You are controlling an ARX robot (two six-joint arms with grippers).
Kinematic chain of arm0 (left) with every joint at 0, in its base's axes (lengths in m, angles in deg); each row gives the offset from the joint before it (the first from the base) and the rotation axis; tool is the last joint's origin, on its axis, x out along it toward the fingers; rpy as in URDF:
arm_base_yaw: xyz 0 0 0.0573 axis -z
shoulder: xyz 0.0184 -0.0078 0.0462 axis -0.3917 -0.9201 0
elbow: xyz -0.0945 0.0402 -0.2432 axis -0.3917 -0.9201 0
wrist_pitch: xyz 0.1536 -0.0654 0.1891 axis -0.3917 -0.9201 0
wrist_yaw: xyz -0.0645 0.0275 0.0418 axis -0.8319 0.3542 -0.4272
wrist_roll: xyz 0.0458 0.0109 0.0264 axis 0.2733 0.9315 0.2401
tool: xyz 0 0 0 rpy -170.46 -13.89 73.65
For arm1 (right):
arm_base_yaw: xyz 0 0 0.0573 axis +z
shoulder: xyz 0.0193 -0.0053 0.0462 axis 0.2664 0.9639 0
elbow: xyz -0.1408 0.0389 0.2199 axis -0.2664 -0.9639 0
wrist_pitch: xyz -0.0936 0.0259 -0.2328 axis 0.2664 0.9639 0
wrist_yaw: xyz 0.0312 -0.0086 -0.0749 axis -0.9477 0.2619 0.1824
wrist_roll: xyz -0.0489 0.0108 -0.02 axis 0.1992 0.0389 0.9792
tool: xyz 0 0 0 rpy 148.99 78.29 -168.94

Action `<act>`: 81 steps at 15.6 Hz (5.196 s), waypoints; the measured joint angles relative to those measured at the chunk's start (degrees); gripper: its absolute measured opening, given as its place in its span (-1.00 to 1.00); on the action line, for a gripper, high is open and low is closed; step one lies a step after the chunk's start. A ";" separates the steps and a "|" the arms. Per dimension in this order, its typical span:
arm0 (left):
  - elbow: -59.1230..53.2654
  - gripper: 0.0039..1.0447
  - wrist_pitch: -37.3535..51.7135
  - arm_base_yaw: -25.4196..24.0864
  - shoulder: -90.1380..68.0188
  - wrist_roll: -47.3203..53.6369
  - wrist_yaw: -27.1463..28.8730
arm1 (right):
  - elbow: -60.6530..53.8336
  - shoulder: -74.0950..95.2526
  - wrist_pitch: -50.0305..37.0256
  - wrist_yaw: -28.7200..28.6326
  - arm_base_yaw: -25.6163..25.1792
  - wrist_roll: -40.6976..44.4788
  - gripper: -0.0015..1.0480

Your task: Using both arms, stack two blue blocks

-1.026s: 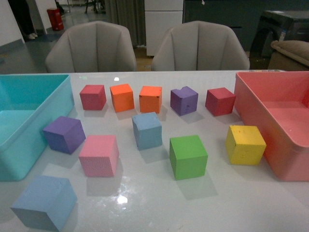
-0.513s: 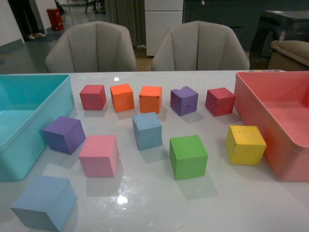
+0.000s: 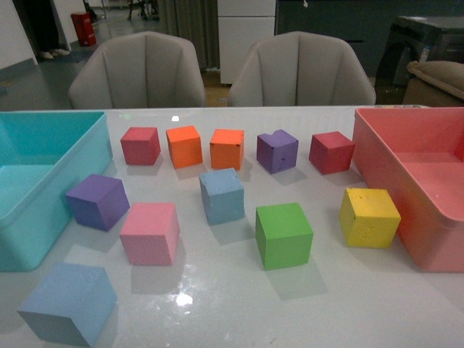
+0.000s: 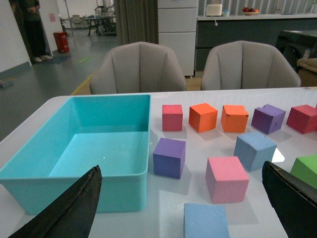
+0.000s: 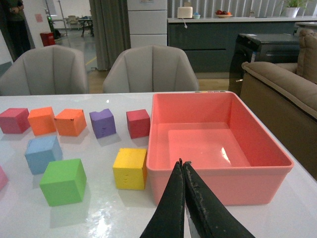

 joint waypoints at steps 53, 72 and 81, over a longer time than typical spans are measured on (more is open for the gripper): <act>30.27 0.53 19.91 5.95 -104.63 4.33 -5.70 | 0.00 0.00 0.00 0.00 0.00 0.02 0.87; 86.14 -0.07 -11.10 26.60 -122.14 -0.28 2.27 | 0.00 0.00 0.00 0.00 0.00 0.02 0.87; 89.99 -0.07 -11.98 22.75 -127.54 -4.87 2.60 | 0.00 0.00 0.00 0.00 0.00 0.02 0.87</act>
